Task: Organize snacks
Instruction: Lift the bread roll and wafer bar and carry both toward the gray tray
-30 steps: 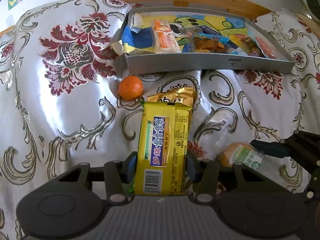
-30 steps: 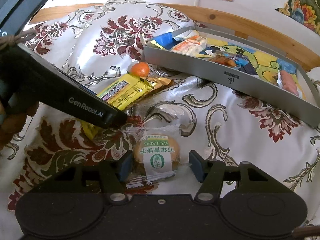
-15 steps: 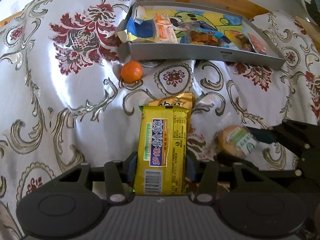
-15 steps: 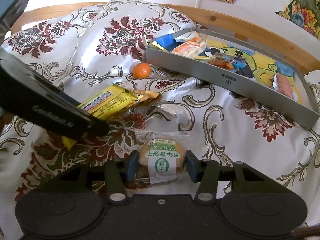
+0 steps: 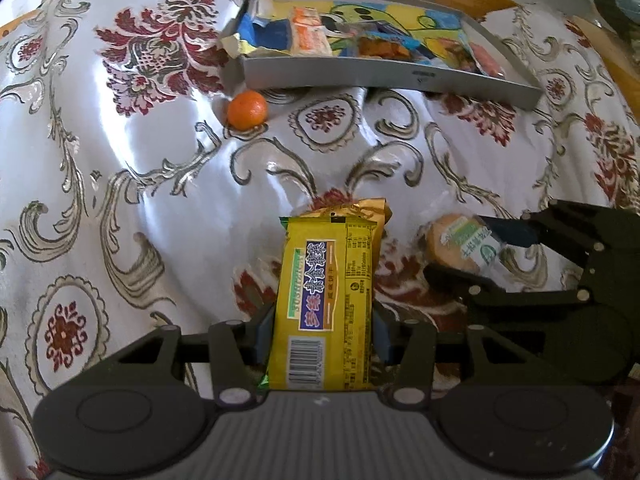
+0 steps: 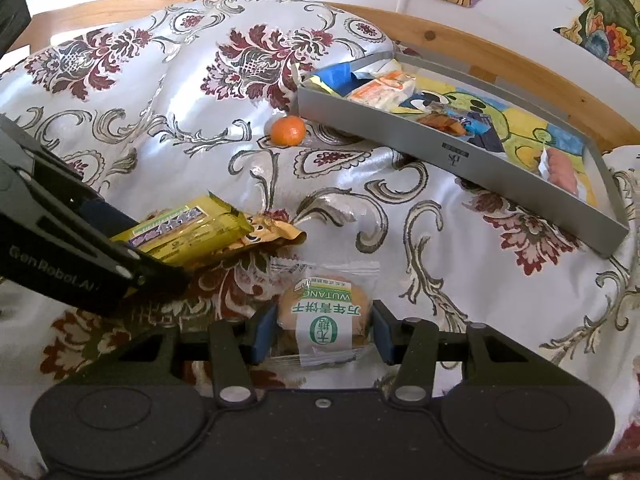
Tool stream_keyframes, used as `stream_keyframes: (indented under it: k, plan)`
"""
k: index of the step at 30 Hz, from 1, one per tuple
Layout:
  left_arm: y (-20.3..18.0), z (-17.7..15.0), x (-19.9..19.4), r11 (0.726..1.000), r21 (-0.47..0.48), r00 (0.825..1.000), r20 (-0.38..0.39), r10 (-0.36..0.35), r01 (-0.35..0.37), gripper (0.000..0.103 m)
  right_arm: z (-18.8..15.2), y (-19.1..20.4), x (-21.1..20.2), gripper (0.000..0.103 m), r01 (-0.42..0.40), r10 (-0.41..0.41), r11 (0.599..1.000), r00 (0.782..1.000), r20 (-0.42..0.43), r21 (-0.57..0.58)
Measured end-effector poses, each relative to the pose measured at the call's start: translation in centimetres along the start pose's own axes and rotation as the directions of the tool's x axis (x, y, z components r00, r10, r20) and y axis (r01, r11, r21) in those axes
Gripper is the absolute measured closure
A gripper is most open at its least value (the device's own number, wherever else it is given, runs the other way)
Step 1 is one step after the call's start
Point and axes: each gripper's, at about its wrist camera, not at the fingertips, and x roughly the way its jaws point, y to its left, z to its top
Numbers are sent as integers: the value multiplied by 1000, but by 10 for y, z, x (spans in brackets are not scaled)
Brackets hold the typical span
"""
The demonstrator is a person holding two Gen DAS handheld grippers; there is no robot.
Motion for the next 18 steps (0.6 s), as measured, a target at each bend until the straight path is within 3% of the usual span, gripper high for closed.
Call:
stream_keyframes:
  k: [11,18]
  plan:
    - [2,-2,-2,999,7,999,-14,-44,44,42,-6,-5,-5,47,-13,14,1000,999,-42,17]
    - [0,-6,-4,999,31,999,-2,-42,42,50,-6,-7,-7,52,-31,33,998,999,-38,46]
